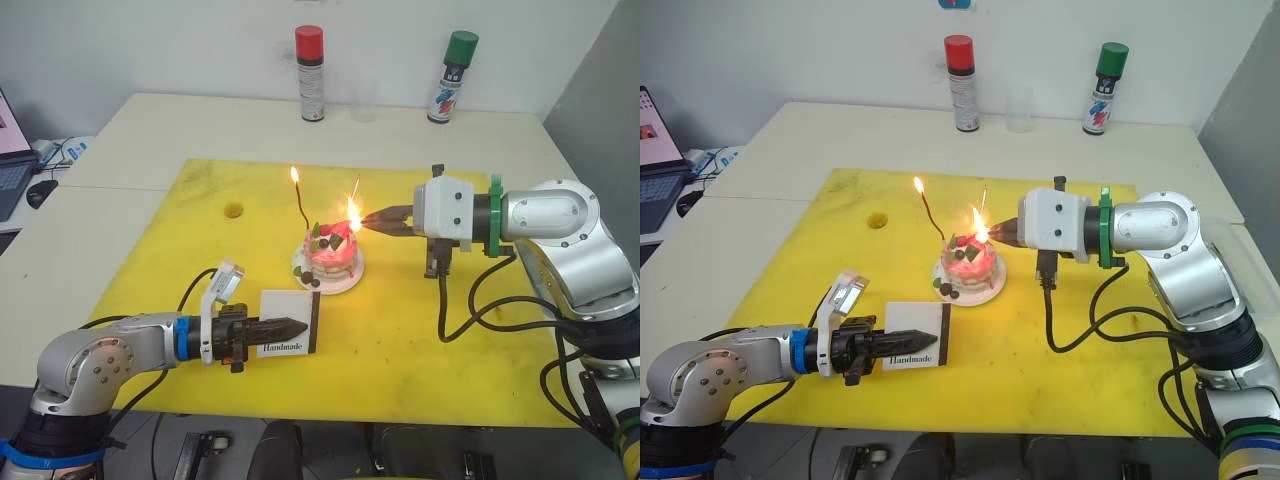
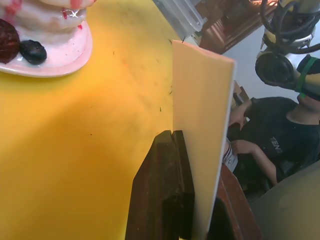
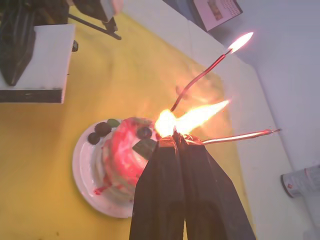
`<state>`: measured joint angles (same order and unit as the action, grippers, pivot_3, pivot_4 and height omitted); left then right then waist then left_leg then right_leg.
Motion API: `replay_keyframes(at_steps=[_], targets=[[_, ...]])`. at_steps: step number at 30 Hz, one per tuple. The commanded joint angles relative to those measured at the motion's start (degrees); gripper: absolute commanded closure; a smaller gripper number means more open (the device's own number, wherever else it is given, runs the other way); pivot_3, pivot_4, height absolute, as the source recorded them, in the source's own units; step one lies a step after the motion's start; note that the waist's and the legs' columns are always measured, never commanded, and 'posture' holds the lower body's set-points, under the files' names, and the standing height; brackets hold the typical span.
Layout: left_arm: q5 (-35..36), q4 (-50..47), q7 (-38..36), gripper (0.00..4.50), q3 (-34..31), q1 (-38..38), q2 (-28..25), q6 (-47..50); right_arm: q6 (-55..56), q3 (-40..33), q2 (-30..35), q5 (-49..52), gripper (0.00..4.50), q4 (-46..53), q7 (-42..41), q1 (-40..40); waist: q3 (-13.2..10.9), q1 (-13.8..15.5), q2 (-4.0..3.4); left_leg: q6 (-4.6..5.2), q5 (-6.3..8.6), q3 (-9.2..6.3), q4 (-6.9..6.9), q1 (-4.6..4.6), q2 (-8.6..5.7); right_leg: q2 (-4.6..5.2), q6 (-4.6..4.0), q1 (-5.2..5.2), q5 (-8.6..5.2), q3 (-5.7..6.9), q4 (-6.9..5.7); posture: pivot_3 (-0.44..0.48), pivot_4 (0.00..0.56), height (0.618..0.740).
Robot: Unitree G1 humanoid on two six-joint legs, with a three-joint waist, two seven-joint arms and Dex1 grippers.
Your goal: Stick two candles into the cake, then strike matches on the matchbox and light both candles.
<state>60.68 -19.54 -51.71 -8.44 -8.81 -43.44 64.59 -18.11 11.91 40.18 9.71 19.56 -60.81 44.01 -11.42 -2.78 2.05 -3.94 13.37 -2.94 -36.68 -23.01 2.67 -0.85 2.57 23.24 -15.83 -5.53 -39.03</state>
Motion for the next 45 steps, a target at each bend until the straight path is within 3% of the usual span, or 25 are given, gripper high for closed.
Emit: replay_keyframes(at_steps=[1, 18, 45], targets=[[0.9, -1.3, 0.1, 4.50, -0.9, 0.2, 0.0, -0.6, 0.0, -3.4, 0.2, 0.3, 4.48, 0.0, 1.9, 2.3, 0.0, 0.0, 0.00, 0.00, 0.00, 0.00, 0.01, 0.00, 0.00, 0.00, 0.00, 0.00, 0.00, 0.00, 0.00, 0.000, 0.150, 0.733], [0.3, -0.3, -0.1, 4.50, 0.4, -1.6, 0.6, -0.5, 6.2, -2.6, -2.6, -4.8, 4.48, -7.1, 6.7, 4.0, 0.0, -0.3, -0.01, 0.00, 0.00, 0.02, 0.04, 0.00, 0.00, 0.00, -0.01, 0.02, 0.00, -0.02, 0.00, 0.000, 0.150, 0.733], [-0.4, 0.0, -0.1, 4.50, 0.9, -1.8, 1.2, -0.9, 8.9, -2.4, -3.0, -4.8, 4.48, -7.6, 5.9, 3.3, 0.0, -0.3, -0.01, 0.00, 0.00, 0.01, 0.04, 0.00, 0.00, 0.00, -0.01, 0.02, 0.00, -0.01, 0.00, 0.000, 0.150, 0.733]])
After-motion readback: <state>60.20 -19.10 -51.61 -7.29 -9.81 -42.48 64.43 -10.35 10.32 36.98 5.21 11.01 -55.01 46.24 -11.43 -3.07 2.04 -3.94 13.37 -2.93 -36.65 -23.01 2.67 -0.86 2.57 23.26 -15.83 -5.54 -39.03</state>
